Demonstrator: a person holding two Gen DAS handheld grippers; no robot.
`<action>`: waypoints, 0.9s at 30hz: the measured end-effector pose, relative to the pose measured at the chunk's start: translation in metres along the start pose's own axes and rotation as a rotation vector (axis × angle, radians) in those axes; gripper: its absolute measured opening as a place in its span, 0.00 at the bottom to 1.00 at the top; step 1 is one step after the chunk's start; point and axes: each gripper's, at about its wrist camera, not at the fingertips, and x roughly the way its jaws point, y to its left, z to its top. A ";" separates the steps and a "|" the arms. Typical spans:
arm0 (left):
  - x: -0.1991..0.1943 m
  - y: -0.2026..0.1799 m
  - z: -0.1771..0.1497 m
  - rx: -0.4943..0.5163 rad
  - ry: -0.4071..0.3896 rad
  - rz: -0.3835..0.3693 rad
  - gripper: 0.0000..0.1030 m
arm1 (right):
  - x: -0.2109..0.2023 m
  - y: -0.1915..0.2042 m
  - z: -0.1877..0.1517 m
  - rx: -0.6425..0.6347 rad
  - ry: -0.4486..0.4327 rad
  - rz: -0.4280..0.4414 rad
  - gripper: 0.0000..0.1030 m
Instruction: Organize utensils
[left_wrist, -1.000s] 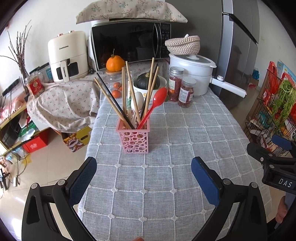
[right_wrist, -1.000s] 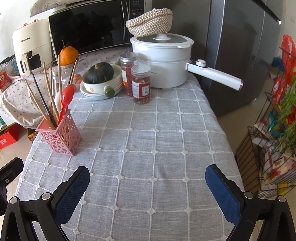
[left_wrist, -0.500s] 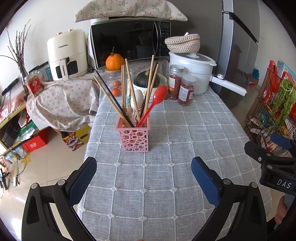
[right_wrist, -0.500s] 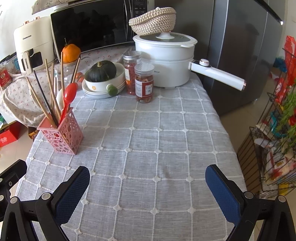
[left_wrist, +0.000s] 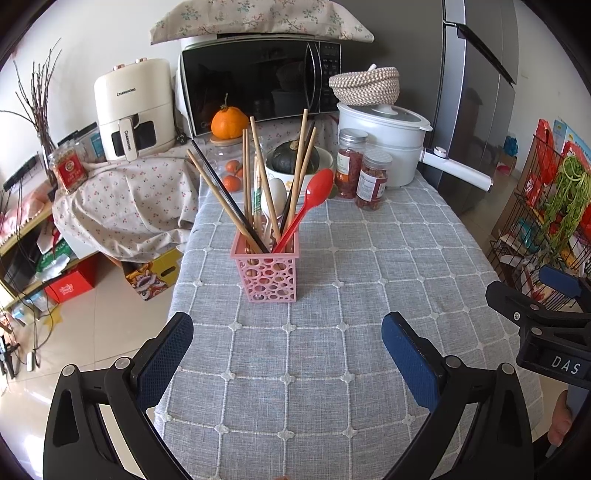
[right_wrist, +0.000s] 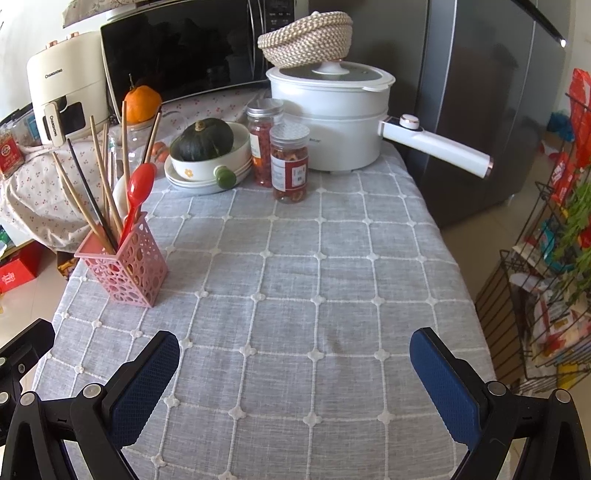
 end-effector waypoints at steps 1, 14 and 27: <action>0.000 0.000 0.000 0.000 0.000 0.000 1.00 | 0.000 -0.001 0.000 0.001 0.001 0.000 0.99; 0.000 0.000 -0.001 0.001 0.000 0.001 1.00 | 0.000 -0.002 0.000 0.002 0.003 0.001 0.99; 0.001 0.000 -0.001 0.005 0.005 -0.002 1.00 | 0.001 -0.002 0.000 -0.001 0.003 -0.002 0.99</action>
